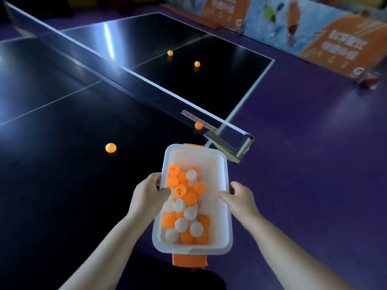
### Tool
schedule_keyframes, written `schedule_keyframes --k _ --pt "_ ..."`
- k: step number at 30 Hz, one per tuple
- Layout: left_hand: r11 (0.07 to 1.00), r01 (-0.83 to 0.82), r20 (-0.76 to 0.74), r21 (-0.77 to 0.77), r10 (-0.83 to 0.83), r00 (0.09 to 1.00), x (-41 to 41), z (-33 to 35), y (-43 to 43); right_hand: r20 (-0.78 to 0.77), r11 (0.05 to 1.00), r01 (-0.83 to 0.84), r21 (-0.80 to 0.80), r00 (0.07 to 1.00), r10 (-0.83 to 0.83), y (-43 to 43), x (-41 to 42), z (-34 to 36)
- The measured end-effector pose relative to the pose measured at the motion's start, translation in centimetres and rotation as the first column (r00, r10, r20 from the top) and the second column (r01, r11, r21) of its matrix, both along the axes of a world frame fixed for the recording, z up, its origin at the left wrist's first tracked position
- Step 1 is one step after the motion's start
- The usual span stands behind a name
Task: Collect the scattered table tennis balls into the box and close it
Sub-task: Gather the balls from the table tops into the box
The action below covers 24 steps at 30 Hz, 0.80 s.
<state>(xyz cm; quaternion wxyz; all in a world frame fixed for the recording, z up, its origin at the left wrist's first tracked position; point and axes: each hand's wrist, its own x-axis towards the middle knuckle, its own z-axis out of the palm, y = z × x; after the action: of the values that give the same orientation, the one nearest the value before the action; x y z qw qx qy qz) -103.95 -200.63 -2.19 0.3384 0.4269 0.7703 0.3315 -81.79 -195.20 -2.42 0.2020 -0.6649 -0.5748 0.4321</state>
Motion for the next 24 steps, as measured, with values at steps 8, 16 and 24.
schedule_keyframes --k 8,16,24 --pt "0.971 -0.235 0.013 -0.042 0.236 0.972 -1.0 -0.6 7.1 -0.025 0.975 -0.223 0.019 0.974 0.223 13.1 -3.3 -0.2" --pt "0.933 -0.358 -0.068 -0.026 0.356 0.932 -5.6 -1.8 11.3 0.007 0.916 -0.394 0.079 0.919 0.395 19.4 -8.5 -1.4" --pt "0.913 -0.314 -0.498 -0.261 0.151 0.854 -16.4 -5.9 17.6 0.075 0.930 -0.367 0.038 0.929 0.363 24.7 -13.2 -2.0"
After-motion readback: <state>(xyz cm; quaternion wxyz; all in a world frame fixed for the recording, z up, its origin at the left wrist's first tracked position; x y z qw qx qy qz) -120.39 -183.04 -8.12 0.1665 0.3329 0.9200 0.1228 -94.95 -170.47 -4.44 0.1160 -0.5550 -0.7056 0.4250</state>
